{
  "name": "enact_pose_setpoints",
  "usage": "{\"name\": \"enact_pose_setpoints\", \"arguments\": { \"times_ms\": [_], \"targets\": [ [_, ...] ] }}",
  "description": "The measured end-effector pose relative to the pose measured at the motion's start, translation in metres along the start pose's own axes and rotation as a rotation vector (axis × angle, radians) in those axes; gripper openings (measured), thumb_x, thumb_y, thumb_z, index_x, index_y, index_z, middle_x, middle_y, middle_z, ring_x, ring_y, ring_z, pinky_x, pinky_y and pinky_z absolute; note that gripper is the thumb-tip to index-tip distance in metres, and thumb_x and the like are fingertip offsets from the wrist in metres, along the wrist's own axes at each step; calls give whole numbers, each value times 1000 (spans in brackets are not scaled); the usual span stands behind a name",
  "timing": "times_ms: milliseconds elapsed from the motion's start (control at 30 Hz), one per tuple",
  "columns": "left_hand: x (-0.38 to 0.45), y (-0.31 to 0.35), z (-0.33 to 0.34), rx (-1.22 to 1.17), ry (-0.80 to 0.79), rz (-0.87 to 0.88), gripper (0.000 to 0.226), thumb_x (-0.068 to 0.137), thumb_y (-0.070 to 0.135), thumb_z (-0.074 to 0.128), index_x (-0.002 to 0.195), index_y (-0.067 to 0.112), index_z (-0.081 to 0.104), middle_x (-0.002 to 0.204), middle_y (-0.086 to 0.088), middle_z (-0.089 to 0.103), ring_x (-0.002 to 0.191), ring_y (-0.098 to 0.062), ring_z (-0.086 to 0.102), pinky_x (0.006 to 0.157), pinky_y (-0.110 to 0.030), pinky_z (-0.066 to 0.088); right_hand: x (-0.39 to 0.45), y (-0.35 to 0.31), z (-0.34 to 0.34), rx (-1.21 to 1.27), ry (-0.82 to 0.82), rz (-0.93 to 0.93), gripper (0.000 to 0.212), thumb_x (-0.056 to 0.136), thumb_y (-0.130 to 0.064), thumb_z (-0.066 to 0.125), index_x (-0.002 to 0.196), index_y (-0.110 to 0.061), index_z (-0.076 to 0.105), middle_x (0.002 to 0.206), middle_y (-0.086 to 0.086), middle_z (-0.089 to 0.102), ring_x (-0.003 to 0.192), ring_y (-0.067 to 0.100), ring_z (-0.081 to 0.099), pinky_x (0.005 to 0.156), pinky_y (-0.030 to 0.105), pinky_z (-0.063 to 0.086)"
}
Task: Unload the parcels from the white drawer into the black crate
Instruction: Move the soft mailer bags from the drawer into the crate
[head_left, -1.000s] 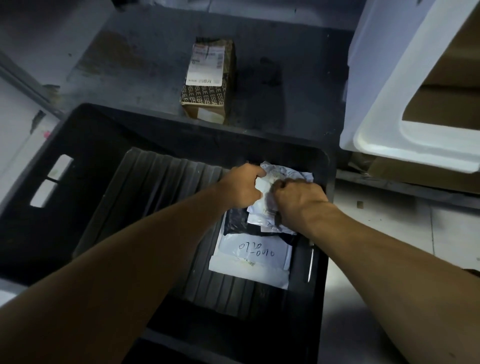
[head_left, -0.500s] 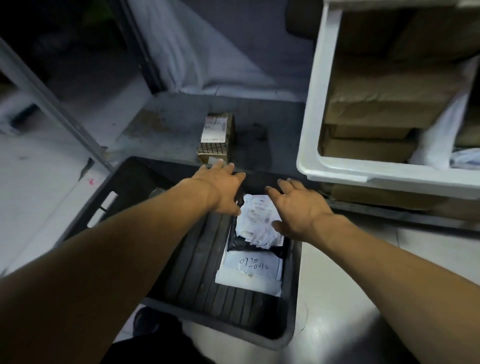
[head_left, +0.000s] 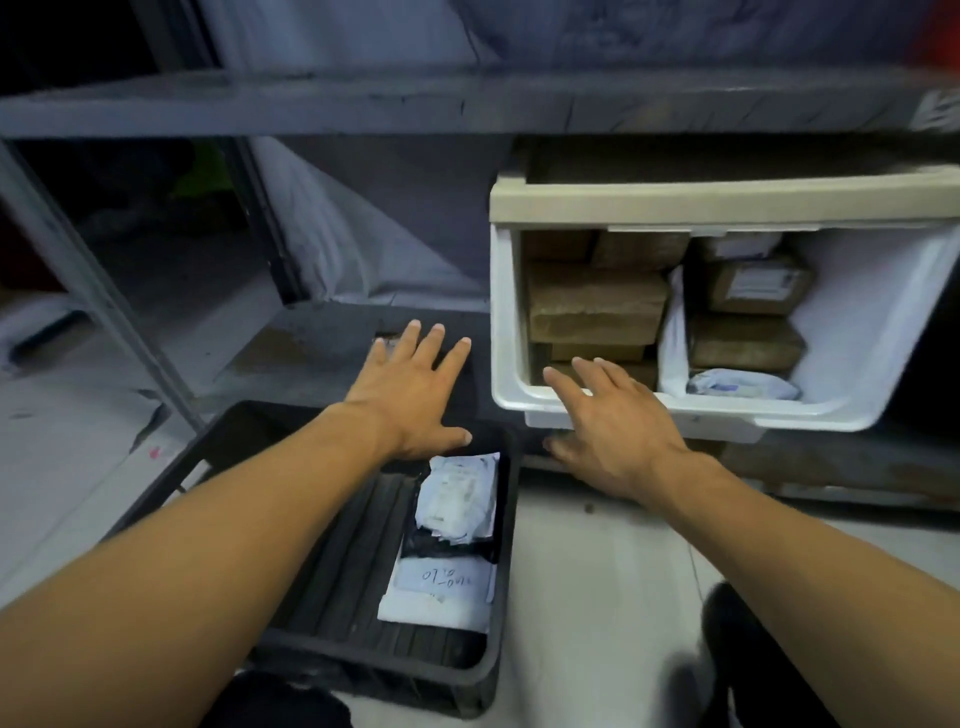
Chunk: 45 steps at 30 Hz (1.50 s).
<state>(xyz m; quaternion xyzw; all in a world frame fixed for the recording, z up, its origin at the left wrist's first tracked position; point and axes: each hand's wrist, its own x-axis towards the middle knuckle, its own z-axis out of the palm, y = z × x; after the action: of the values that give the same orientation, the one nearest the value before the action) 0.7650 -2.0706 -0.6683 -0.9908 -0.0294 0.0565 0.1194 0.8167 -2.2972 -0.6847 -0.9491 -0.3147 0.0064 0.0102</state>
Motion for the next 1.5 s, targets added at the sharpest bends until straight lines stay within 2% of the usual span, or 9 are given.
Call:
{"name": "enact_pose_setpoints", "arguments": {
  "times_ms": [267,500,733,800,967,1100,1200,1367,1500],
  "targets": [
    [17,62,-26,-78,147,101,100,91,69,50,162,24,-4,171,-9,-3,157,-31,-6,124,-55,8,-19,73,-17,1,37,222,75,97,-49,54,159,-22,24,159,10,33,146,32,29,113,46,38],
    [69,111,-33,-92,193,169,92,96,60,51,163,23,0,170,-10,-6,156,-32,-7,126,-52,11,5,126,-3,159,48,404,69,98,-45,57,155,-19,28,154,12,39,142,34,35,108,46,40],
    [141,147,-23,-55,328,163,85,94,47,58,160,25,9,168,-15,-13,154,-41,-12,121,-64,13,62,158,17,412,144,565,64,97,-36,63,148,-9,36,142,20,46,127,40,51,100,44,45],
    [159,152,-20,-54,372,152,83,92,45,60,158,27,13,168,-14,-13,154,-41,-13,118,-66,13,76,160,23,398,180,569,59,97,-37,64,144,-10,40,139,19,45,123,39,54,96,42,46],
    [190,162,-6,-65,433,138,103,88,41,65,160,33,-9,167,-16,-11,154,-40,-10,116,-72,4,102,158,40,150,201,534,47,96,-50,63,126,-15,56,127,13,51,104,30,61,74,37,42],
    [196,161,5,-52,496,140,108,84,39,70,160,33,-6,167,-19,-3,154,-42,-2,114,-74,4,116,153,45,75,244,552,34,95,-43,67,118,-18,64,125,10,54,105,31,61,72,36,37],
    [195,157,4,-31,485,144,109,84,40,70,160,34,-8,168,-18,-5,154,-41,-3,115,-72,5,121,154,44,217,336,622,25,97,-34,63,114,-16,65,118,10,61,101,30,62,73,36,39],
    [189,152,-9,-80,407,161,105,86,39,67,160,36,-8,168,-13,-10,155,-37,-8,117,-71,3,106,164,29,719,504,589,14,99,-25,58,103,-14,67,97,5,63,83,22,56,72,31,41],
    [180,147,-25,-131,250,197,99,90,42,64,160,38,-5,168,-9,-17,154,-34,-18,118,-68,-1,76,173,4,1036,579,559,25,97,-16,57,73,-20,51,67,-6,49,62,11,45,55,27,34]
  ]
}}
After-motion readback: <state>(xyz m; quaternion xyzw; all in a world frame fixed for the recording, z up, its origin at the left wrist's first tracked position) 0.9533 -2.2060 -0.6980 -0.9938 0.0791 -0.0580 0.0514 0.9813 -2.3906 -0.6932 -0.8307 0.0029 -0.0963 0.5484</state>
